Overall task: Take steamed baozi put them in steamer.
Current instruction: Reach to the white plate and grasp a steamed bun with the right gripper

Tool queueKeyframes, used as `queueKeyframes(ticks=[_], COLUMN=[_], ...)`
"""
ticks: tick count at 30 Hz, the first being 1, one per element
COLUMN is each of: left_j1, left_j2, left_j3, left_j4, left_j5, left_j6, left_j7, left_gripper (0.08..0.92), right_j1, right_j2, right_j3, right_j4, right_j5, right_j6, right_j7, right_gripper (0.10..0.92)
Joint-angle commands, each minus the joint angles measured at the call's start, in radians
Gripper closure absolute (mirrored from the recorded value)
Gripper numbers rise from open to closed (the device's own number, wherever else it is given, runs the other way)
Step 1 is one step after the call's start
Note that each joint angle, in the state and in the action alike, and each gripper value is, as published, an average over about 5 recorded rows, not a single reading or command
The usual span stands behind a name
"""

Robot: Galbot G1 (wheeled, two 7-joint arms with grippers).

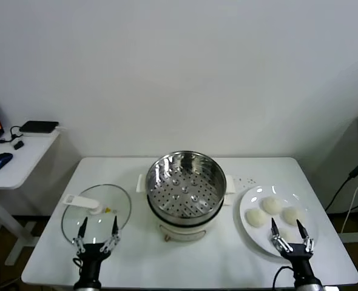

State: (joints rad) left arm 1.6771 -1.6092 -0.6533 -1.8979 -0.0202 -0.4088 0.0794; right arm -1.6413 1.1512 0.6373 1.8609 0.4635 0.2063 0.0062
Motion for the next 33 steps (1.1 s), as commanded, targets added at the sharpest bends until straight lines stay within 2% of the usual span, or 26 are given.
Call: queueKeyframes(ticks=[1,8,13,21,26,33], left_j1=[-0.005,-0.005,-0.006,-0.007,-0.006,-0.002], left_j2=[-0.018,-0.010,-0.009,-0.005,0.000,0.010], left_j3=[0.000,-0.005,-0.005,-0.001,0.006,0.010], left_j4=[-0.001,0.002,0.009,0.029,0.037,0.042], left_j5=[-0.004,-0.006,-0.004,0.011,0.020,0.027], left_j6=[-0.001,-0.011,-0.020,-0.036,-0.043,-0.049], left_j7=[0.007,0.007,0.007,0.007,0.006,0.005], left_gripper=[0.177,0.177,0.177,0.177,0.177,0.177], right_j1=[0.156,0.422,0.643,1.078,1.529,2.216], right_j2=[-0.168,-0.397,-0.550,-0.857,-0.891,-0.769], right_j3=[0.010,-0.130,-0.328,-0.762,-1.217,-1.968], right_j4=[0.006,-0.062,-0.130,-0.179,-0.273,-0.457], right_j5=[-0.022,0.044,0.092,0.031,-0.066,-0.073], right_j6=[-0.283,-0.473,-0.582,-0.737,-0.687,-0.501], right_j7=[0.028,0.037,-0.019,-0.396,-0.598,-0.840], right_gripper=[0.203,0.203,0.203,0.203,0.203,0.203])
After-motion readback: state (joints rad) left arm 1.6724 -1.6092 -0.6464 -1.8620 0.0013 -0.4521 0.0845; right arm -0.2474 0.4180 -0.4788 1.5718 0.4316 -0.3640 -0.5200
